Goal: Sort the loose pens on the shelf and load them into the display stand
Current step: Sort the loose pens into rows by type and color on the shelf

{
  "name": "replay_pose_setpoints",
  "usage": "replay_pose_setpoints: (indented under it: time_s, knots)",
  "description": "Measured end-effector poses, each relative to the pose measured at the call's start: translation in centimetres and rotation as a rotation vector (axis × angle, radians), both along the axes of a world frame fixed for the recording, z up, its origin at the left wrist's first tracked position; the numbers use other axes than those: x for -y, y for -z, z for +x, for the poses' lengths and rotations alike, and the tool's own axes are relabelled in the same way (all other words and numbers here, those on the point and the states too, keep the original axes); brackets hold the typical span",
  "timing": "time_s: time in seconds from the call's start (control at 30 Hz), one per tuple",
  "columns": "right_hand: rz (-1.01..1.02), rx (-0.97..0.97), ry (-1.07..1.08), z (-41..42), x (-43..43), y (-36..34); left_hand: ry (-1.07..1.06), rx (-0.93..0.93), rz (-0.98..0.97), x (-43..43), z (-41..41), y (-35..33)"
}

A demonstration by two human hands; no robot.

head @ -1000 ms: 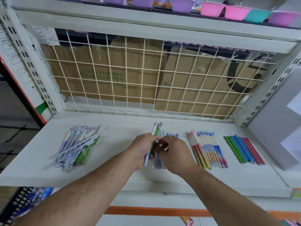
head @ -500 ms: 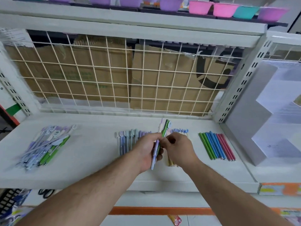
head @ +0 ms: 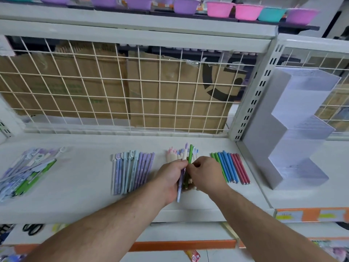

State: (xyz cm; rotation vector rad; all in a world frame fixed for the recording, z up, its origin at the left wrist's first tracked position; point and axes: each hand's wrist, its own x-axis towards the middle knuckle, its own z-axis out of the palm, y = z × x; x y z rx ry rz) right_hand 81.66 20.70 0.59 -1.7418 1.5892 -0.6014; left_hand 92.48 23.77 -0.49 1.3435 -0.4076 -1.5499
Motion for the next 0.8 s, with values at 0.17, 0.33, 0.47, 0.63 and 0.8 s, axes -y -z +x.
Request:
replay_pose_setpoints:
  time_s: [0.17,0.33,0.47,0.63,0.8]
  knots:
    - [-0.04,0.06,-0.041,-1.4,0.6,0.5,-0.023,-0.019,-0.004,0.6,-1.3,-0.2]
    - [-0.073,0.168,0.002,-2.6,1.6,0.8,-0.055,0.048,0.013,1.7,-1.6,0.3]
    - [-0.113,0.1,0.09,-4.0,3.6,1.1,-0.104,0.113,0.032,2.5,-1.6,0.6]
    - [-0.194,-0.429,-0.008,-5.8,5.9,2.6,-0.105,0.092,0.042,3.0,-1.3,0.8]
    - [-0.159,-0.587,-0.044,-6.5,6.8,4.0,-0.08,0.117,0.052,3.8,-1.0,1.3]
